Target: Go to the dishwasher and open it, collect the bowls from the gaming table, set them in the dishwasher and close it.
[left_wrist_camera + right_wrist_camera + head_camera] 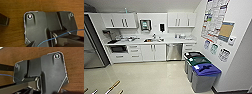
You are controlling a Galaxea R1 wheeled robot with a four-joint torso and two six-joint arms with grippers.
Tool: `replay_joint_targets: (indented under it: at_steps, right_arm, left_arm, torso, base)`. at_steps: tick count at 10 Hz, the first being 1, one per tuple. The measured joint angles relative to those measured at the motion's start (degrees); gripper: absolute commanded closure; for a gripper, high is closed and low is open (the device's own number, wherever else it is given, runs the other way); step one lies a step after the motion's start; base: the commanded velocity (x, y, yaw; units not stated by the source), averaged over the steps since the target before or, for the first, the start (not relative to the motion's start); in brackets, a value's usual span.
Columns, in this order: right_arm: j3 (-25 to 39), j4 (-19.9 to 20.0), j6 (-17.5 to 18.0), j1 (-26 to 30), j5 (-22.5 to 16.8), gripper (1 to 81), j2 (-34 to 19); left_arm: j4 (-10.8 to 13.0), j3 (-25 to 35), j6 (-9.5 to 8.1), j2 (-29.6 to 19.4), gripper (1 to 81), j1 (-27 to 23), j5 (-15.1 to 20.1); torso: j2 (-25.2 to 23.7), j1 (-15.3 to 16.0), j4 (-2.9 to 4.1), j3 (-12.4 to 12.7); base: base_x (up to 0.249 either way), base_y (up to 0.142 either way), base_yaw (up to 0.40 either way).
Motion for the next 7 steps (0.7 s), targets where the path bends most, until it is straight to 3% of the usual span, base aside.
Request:
replay_joint_targets:
  at_steps: [7]
  right_arm:
    - [0.0,0.0,0.0,0.02,-0.02,1.0,0.09]
  left_arm:
    - [0.0,0.02,0.0,-0.06,1.0,0.0,-0.05]
  torso:
    - [0.0,0.0,0.0,0.0]
  base:
    - [0.189,0.0,0.0]
